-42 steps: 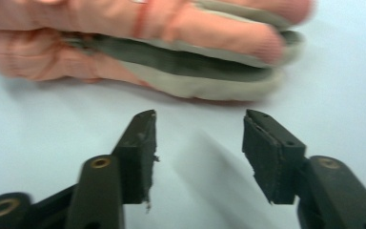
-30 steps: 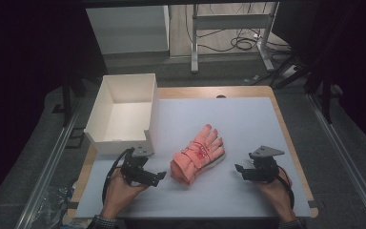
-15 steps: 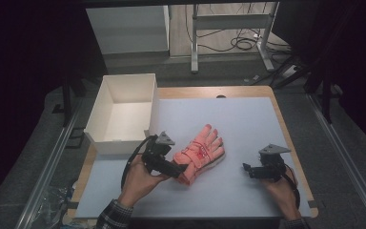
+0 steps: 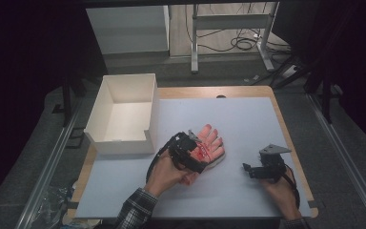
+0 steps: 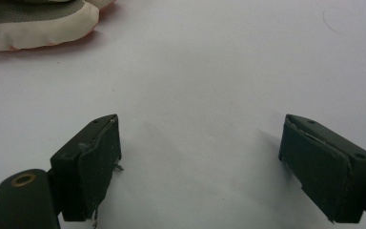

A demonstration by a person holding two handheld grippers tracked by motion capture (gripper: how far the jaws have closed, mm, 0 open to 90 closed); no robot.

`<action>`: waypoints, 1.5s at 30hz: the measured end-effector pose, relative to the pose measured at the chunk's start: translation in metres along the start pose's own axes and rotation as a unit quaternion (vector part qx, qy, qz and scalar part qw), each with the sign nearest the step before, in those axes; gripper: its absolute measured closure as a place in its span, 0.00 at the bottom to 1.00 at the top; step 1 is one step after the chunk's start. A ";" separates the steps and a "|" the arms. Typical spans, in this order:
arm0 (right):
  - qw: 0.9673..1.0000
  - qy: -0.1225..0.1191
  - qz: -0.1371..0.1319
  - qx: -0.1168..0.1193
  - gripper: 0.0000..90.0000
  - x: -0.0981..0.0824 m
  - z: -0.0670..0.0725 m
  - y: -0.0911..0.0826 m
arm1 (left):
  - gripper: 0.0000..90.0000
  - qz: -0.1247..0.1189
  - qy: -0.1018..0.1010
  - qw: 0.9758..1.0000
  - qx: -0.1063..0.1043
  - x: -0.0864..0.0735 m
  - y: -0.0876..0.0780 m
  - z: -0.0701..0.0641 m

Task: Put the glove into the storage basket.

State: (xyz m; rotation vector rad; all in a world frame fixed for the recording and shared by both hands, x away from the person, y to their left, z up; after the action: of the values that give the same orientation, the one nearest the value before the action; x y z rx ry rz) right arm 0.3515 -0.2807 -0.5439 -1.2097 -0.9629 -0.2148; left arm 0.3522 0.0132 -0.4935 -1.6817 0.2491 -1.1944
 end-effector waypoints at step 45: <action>1.000 -0.002 0.000 -0.001 0.16 0.000 0.000 0.000 | 0.60 0.025 -0.012 0.999 -0.036 -0.007 0.015 0.014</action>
State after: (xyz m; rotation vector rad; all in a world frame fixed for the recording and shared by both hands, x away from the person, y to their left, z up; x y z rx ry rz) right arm 0.3513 -0.2808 -0.5442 -1.2130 -0.9670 -0.2141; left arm 0.3654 0.0197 -0.5099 -1.7415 0.3217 -1.1403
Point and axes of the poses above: each handheld gripper's, and its own axes: y roughly forward along the jaws, x roughly out of its top, z roughly to its left, the point moved 2 cm from there along y, roughly forward along the jaws, and after that the axes turned 6 degrees about y, right-handed, at the moved point
